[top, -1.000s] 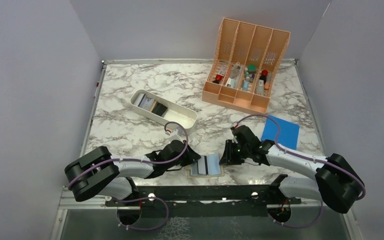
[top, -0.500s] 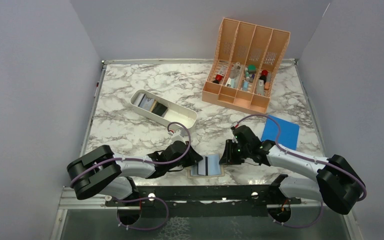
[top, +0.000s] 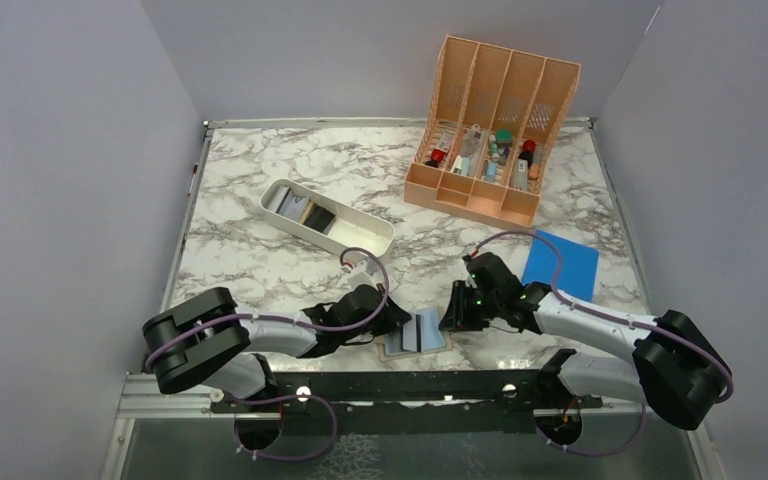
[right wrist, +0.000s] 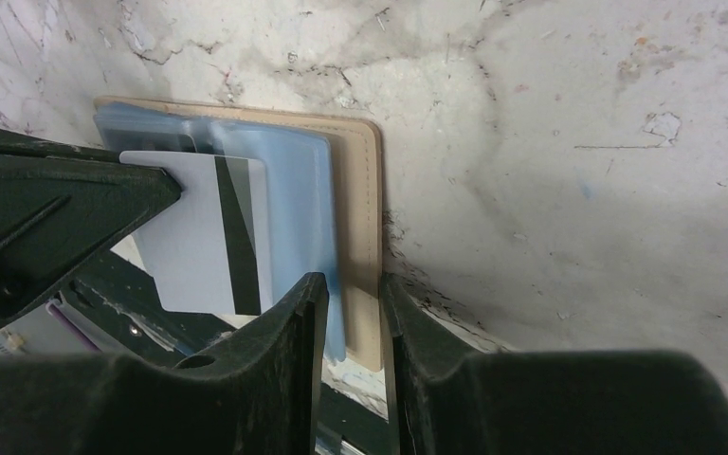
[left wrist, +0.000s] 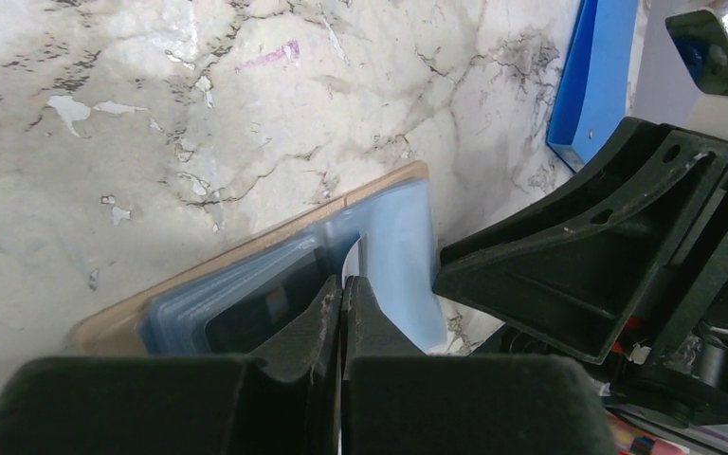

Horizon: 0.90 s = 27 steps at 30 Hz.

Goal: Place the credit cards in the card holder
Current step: Insert the credit card into the card holder.

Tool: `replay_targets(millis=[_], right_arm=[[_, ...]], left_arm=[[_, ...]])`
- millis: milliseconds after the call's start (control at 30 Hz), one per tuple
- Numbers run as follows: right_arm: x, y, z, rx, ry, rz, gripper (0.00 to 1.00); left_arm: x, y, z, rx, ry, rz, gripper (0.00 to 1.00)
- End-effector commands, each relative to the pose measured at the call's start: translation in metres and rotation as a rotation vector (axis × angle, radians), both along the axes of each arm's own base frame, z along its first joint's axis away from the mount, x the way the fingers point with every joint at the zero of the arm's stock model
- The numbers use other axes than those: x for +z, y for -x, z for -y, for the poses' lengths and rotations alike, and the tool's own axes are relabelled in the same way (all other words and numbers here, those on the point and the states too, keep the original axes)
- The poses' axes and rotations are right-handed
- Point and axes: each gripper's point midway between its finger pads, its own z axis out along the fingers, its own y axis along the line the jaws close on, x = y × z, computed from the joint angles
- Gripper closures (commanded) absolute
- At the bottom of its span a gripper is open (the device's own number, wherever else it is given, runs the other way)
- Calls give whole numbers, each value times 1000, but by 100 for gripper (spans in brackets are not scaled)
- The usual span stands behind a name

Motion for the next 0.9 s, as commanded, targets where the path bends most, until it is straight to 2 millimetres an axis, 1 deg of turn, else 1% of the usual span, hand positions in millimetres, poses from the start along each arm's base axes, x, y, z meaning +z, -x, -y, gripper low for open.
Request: replay_targets(millis=[0, 167, 267, 400, 500, 633, 733, 867], right_arm=[[3, 2, -5, 4, -41, 0, 69], [1, 5, -3, 5, -39, -4, 70], [-1, 7, -3, 8, -48, -8, 73], [-3, 12, -5, 19, -72, -27, 75], [-6, 16, -5, 22, -77, -40, 76], [-7, 19, -6, 29, -91, -51, 76], [-9, 20, -5, 24, -90, -57, 76], [-10, 20, -4, 16, -84, -59, 76]], left_arm=[[-11, -6, -4, 53, -48, 0, 100], [-13, -8, -14, 101, -50, 6, 100], [-12, -9, -20, 132, -46, 16, 100], [-9, -11, -23, 159, -41, 30, 100], [-10, -11, -24, 174, -42, 33, 100], [-9, -10, -16, 155, -48, 42, 100], [-12, -7, -11, 136, -61, 41, 100], [-10, -6, -10, 120, -61, 50, 85]])
